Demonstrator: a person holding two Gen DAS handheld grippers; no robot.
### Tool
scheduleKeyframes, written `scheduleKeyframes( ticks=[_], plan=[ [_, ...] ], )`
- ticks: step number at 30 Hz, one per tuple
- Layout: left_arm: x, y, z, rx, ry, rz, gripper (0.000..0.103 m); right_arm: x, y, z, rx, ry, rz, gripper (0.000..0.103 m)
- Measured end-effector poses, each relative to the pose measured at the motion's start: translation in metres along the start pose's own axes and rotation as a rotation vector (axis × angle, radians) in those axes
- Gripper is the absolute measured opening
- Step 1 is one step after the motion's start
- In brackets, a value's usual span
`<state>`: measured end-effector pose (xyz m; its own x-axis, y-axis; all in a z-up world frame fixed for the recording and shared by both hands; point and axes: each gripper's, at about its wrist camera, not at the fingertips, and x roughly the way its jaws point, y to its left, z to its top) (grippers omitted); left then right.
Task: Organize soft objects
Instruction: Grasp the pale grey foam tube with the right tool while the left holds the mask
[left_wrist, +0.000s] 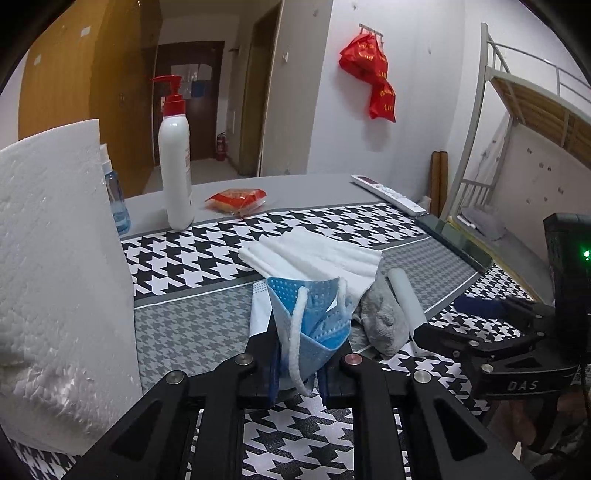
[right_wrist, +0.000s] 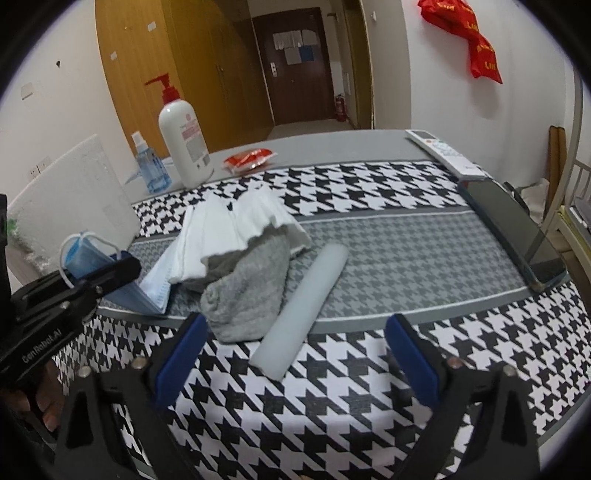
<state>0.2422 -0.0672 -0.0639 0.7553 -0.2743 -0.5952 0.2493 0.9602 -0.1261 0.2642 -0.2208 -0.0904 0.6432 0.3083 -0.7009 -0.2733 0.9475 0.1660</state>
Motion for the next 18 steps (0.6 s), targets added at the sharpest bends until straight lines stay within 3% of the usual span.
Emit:
scheduleKeyframes(
  ticks=[4,10,13,18],
  plan=[
    [-0.004,-0.002,-0.001,0.007,-0.014,-0.012,0.017,0.004,-0.002,-0.006,0.013,0.035,-0.004,0.071],
    [-0.007,-0.002,-0.001,0.009,-0.032,-0.009,0.017,0.003,0.0,-0.009,0.004,0.043,-0.027,0.055],
    [-0.009,-0.004,-0.002,0.02,-0.038,-0.002,0.017,0.003,0.005,-0.01,-0.007,0.05,-0.026,0.053],
    [-0.011,-0.002,-0.004,0.008,-0.047,0.003,0.017,0.007,0.018,-0.01,-0.045,0.062,-0.099,0.053]
  ],
)
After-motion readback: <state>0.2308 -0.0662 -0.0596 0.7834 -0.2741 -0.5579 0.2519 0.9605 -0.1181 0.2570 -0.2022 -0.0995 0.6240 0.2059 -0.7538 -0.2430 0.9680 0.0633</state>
